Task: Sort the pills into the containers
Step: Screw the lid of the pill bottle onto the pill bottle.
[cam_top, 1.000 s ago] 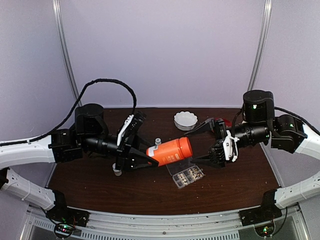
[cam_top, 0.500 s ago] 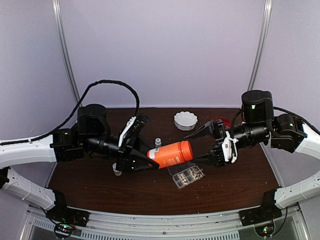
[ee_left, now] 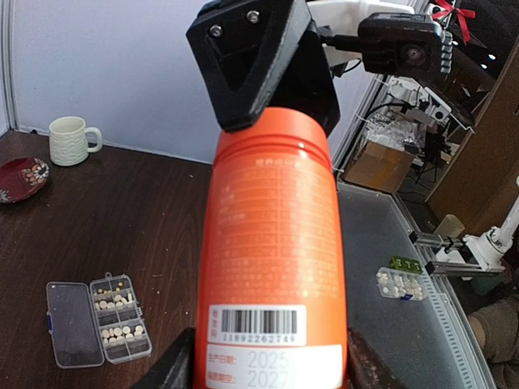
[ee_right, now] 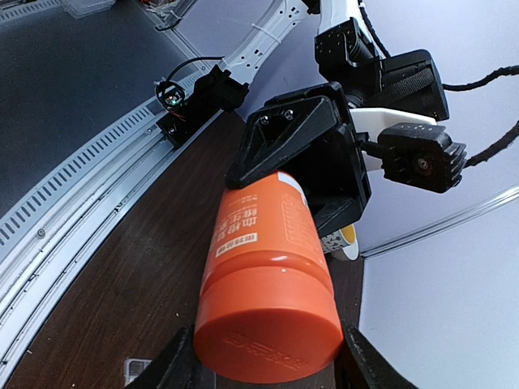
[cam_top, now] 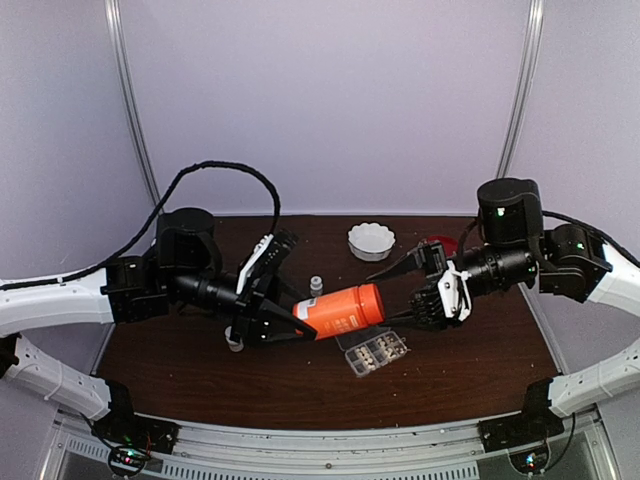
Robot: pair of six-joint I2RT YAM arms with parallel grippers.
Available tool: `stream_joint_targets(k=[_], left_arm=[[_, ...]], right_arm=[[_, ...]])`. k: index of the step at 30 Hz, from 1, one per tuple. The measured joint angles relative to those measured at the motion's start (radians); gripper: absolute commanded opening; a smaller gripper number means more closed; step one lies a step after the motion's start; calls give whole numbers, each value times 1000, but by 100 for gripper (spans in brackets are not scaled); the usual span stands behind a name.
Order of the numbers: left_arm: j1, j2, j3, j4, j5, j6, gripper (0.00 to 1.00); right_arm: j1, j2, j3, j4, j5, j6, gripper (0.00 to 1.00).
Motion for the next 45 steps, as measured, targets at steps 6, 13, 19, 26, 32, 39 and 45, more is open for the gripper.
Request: stream_joint_targets(k=[6, 13, 19, 26, 32, 39, 45], left_arm=[[6, -1, 7, -8, 9, 10, 0], [6, -30, 7, -24, -19, 74, 0], [6, -48, 7, -47, -66, 155, 0], [0, -90, 7, -81, -175, 310, 0], [-10, -117, 11, -119, -310, 532, 0], [-43, -122, 26, -117, -473, 785, 0], [-93, -105, 26, -80, -646, 967, 0]], right_arm=[[0, 13, 21, -11, -13, 127, 23], [17, 15, 21, 28, 0, 452, 13], [23, 22, 15, 56, 16, 760, 10], [41, 33, 5, 113, 82, 1154, 5], [54, 55, 4, 139, 150, 1501, 11], [55, 59, -2, 181, 203, 1832, 8], [54, 28, -80, 292, 253, 2053, 8]])
